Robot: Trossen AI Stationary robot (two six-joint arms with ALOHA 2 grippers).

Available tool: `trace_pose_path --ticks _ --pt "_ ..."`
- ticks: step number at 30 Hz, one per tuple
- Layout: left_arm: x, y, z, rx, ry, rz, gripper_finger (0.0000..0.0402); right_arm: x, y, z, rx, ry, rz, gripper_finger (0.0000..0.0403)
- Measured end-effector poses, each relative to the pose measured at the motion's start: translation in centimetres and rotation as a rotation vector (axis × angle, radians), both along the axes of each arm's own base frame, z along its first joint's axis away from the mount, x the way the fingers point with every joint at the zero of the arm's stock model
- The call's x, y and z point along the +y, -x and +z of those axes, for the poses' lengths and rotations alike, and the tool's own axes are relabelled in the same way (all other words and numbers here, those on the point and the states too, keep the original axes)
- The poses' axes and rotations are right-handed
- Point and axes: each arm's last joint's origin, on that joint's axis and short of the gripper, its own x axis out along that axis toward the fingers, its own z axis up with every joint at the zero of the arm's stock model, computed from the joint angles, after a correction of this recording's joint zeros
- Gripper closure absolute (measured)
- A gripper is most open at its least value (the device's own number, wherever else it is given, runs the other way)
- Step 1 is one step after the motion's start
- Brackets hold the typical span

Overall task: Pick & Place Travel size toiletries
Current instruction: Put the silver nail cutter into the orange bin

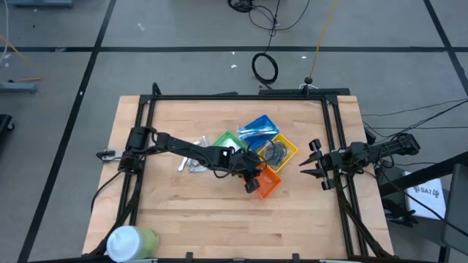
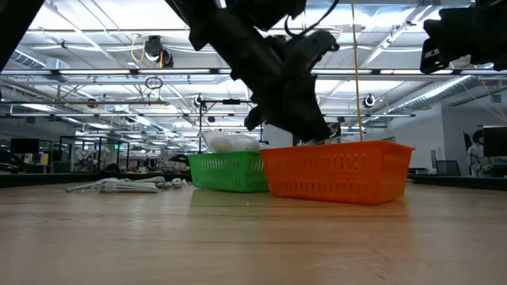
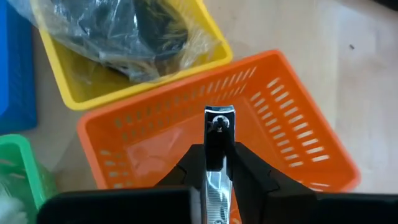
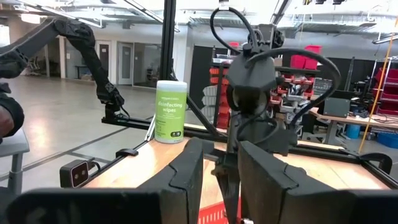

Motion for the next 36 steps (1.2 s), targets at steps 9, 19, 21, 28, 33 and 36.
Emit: trace_pose_path --ticks 9,19,21,28,33,36 --pt "0.5 -0.1 -0.1 -0.005 -0.006 0.005 0.0308 0.0 0.0 0.0 0.000 0.000 0.000 0.0312" --pt "0.7 1.1 2.7 -0.013 -0.047 -0.055 0.0303 0.0 0.0 0.0 0.001 0.000 0.000 0.0312" --pt "0.8 2.1 4.7 -0.014 -0.071 -0.061 0.0303 0.0 0.0 0.0 0.001 0.000 0.000 0.0312" --pt "1.2 7.9 9.5 0.093 -0.251 0.155 0.0303 0.0 0.0 0.0 -0.001 0.000 0.000 0.0312" --pt "2.1 13.0 8.4 0.138 -0.203 0.376 0.0302 0.0 0.0 0.0 0.000 0.000 0.000 0.0312" --pt "2.9 16.1 6.3 0.190 -0.121 0.503 0.0301 0.0 0.0 0.0 -0.001 0.000 0.000 0.0312"
